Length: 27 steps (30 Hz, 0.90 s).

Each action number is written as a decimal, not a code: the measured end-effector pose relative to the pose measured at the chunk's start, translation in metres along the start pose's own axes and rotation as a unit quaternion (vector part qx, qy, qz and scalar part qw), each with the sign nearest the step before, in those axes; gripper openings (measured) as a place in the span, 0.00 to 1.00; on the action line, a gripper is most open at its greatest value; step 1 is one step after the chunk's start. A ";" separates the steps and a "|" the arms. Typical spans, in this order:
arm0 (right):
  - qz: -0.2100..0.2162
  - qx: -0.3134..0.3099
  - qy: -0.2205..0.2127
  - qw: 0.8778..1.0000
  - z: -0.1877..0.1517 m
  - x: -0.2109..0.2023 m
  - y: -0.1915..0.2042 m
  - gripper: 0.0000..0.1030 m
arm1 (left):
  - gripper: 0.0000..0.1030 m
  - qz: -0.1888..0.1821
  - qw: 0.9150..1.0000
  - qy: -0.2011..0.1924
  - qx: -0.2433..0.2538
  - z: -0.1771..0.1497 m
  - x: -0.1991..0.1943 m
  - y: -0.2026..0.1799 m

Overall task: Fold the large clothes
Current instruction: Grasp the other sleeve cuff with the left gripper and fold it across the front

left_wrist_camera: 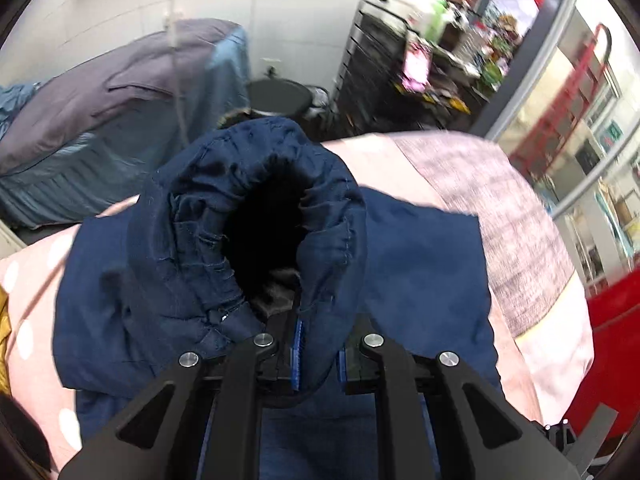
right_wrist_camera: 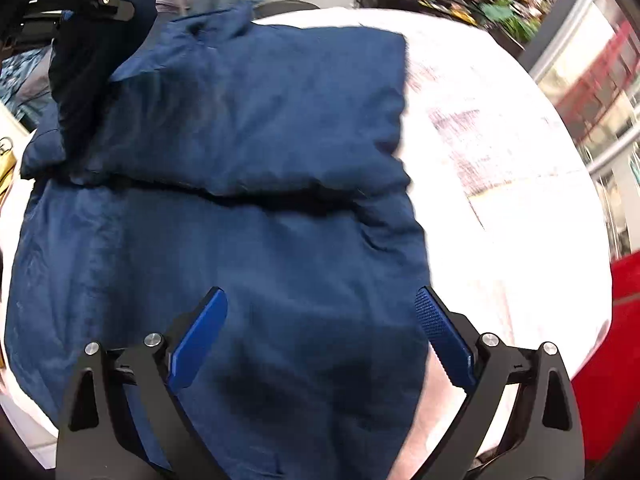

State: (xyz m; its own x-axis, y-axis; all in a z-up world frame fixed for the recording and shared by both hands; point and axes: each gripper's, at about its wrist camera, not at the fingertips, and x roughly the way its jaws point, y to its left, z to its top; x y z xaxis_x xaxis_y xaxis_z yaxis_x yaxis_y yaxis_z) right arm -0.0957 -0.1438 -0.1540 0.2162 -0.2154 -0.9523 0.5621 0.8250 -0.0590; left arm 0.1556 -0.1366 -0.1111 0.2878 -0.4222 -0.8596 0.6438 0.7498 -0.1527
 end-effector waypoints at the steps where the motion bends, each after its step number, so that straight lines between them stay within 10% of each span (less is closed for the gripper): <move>1: -0.001 0.006 0.003 1.000 -0.002 0.002 -0.005 0.91 | 0.12 0.005 1.000 0.004 0.003 -0.001 0.007 -0.006; 5: -0.002 0.016 0.015 1.000 -0.008 0.008 -0.013 0.91 | 0.24 0.017 0.999 0.048 0.015 -0.009 0.034 -0.025; 8: 0.003 0.018 0.024 1.000 -0.006 0.013 -0.014 0.91 | 0.49 -0.028 0.997 0.069 0.016 -0.022 0.038 -0.035; 17: 0.012 0.034 0.031 0.999 -0.001 0.021 -0.019 0.91 | 0.82 -0.110 0.990 0.078 0.041 -0.047 0.026 -0.066; 27: 0.009 0.048 0.017 0.999 0.020 0.024 -0.033 0.91 | 0.86 -0.078 0.997 0.011 -0.005 -0.065 -0.027 -0.013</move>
State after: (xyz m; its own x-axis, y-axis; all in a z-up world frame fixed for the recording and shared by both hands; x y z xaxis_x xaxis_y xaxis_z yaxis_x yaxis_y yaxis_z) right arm -0.0930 -0.1867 -0.1690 0.2010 -0.1814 -0.9626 0.6327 0.7743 -0.0138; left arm 0.0938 -0.1016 -0.1177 0.1692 -0.5237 -0.8349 0.6726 0.6806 -0.2906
